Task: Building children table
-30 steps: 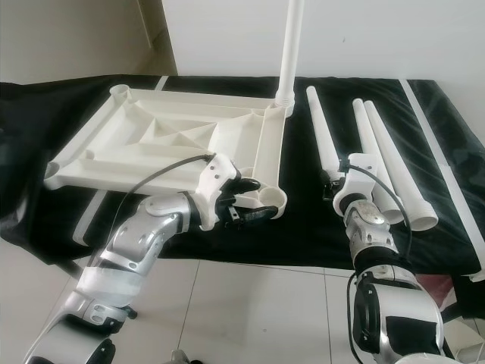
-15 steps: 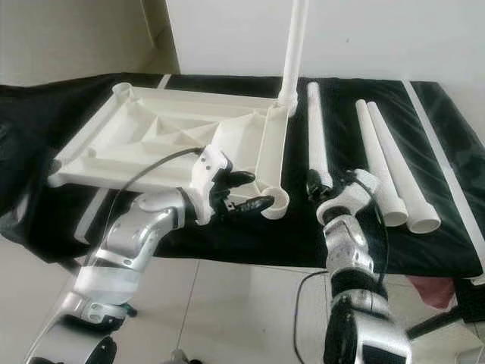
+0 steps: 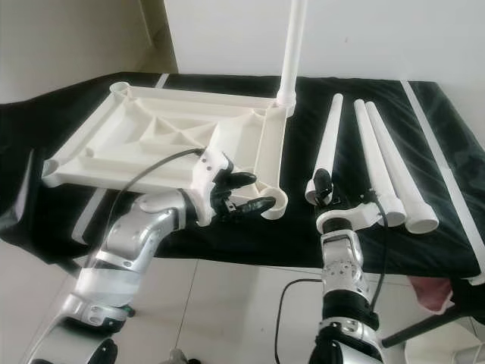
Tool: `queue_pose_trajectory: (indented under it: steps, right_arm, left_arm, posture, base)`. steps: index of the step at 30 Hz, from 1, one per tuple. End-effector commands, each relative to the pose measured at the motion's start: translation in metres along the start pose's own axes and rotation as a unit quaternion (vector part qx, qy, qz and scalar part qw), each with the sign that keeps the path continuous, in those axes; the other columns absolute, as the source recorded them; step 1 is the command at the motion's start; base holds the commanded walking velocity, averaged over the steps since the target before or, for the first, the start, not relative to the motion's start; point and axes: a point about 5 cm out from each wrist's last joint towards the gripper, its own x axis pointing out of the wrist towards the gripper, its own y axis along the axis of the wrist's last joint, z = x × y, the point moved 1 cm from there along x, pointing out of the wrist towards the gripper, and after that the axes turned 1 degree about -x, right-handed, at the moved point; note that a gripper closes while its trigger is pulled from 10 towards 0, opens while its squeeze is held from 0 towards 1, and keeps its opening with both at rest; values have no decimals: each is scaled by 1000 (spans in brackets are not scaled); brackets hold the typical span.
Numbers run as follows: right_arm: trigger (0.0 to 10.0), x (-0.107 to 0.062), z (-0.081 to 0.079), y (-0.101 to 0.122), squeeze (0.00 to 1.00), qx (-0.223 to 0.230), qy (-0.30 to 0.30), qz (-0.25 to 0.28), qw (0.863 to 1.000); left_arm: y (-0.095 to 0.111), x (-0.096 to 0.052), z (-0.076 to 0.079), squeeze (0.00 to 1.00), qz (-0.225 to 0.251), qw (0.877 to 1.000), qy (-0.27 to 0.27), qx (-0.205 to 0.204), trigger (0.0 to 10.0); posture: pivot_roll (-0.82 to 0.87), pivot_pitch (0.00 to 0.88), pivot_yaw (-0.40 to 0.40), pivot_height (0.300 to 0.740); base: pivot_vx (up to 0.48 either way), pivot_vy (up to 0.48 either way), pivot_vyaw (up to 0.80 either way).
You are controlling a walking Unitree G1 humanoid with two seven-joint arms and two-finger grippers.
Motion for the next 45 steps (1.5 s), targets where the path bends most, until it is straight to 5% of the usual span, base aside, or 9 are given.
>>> queue_pose_trajectory:
  steps: [1,4,7,10,21,34,39,40,45]
  right_arm:
    - [10000,0,-1,4,0,-72,-6,4,997]
    - [10000,1,-7,9,0,-137,0,5,991]
    - [10000,6,-20,0,0,-277,15,-19,960]
    - [10000,10,-20,-4,0,-312,7,-27,950]
    - [10000,41,-45,-3,0,-357,18,-61,932]
    - [10000,32,-30,-26,0,-365,-31,-133,921]
    - [8392,27,-20,-30,0,-364,-60,-155,917]
    - [0,25,-17,-30,0,-365,-67,-158,915]
    - [0,17,-11,-30,0,-362,-76,-165,914]
  left_arm:
    - [-3,-2,-7,0,-3,999,51,-8,10000]
    - [-3,-2,-7,0,-3,999,52,-9,10000]
    - [-3,-3,-7,0,-1,998,55,-11,10000]
    - [-3,-3,-7,0,-1,998,55,-12,10000]
    - [-3,-2,-5,0,-1,999,52,-13,10000]
    - [-4,-3,-5,0,2,998,57,-17,10000]
    - [-4,-2,-5,0,2,998,55,-19,10000]
    - [-5,-1,-4,0,2,998,53,-20,10000]
    - [-6,1,-2,0,0,999,49,-22,10000]
  posture:
    - [-12,41,25,740]
    - [-9,36,24,740]
    - [-8,30,23,740]
    - [-6,26,25,740]
    - [-1,8,24,740]
    - [-1,12,15,740]
    - [-3,13,16,740]
    - [-16,18,21,740]
    - [-21,28,20,740]
  base:
    - [0,0,0]
    - [0,0,0]
    - [0,0,0]
    - [0,0,0]
    - [0,0,0]
    - [0,0,0]
    - [0,0,0]
    - [0,0,0]
    - [0,0,0]
